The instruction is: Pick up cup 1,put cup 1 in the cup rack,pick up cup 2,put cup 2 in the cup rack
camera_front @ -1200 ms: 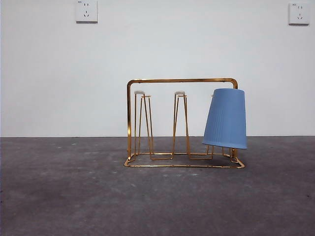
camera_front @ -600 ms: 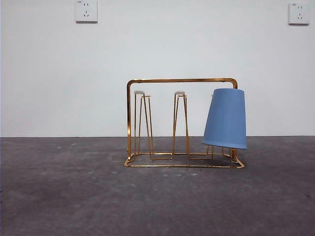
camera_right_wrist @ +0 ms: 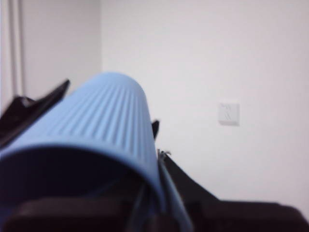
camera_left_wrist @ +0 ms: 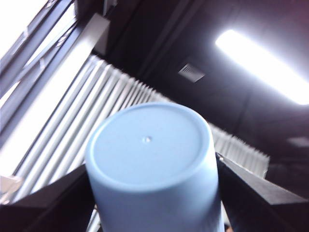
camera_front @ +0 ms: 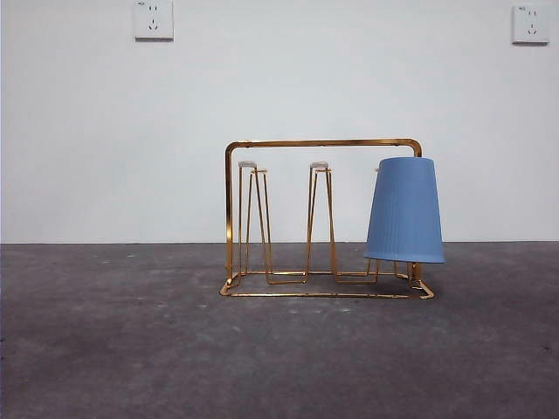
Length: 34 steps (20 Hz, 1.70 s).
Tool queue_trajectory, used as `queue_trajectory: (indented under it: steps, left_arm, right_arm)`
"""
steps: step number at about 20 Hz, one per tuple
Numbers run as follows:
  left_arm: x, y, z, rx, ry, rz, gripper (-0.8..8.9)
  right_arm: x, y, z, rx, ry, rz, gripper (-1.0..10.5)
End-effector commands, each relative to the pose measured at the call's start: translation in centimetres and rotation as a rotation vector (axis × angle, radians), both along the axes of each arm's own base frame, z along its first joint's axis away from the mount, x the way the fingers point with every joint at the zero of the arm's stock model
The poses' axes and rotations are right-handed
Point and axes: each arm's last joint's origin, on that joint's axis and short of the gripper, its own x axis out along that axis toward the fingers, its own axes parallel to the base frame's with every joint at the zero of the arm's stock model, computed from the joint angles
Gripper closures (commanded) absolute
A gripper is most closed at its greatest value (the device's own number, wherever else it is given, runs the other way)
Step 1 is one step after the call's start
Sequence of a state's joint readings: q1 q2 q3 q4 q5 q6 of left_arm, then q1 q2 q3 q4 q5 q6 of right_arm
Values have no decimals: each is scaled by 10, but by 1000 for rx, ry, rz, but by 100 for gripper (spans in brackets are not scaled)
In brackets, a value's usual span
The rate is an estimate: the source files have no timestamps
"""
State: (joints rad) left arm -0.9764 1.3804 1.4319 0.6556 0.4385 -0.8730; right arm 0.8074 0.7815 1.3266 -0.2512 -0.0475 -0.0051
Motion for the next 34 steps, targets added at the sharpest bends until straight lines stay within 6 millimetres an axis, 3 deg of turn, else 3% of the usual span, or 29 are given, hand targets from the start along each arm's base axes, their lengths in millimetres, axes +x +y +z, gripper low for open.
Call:
queue_trajectory:
  steps: [1, 12, 20, 25, 29, 34]
  left_arm:
    - [1, 8, 2, 18, -29, 35, 820]
    - [3, 49, 11, 148, -76, 240, 820]
    - [2, 83, -16, 643, -45, 880, 820]
    - [12, 80, -36, 866, -5, 1044, 820]
    - [26, 68, -51, 902, 23, 1112, 820]
    - [51, 55, -86, 959, 41, 1149, 820]
  right_arm:
    - [2, 1, -7, -33, 39, -19, 739]
    - [-12, -16, -23, -148, 162, -75, 718]
    - [-20, -30, -45, -302, 299, -218, 720]
    - [-20, -33, -52, -358, 345, -289, 720]
    - [-21, -34, -54, -376, 359, -296, 720]
    - [-21, -35, -57, -401, 383, -303, 719]
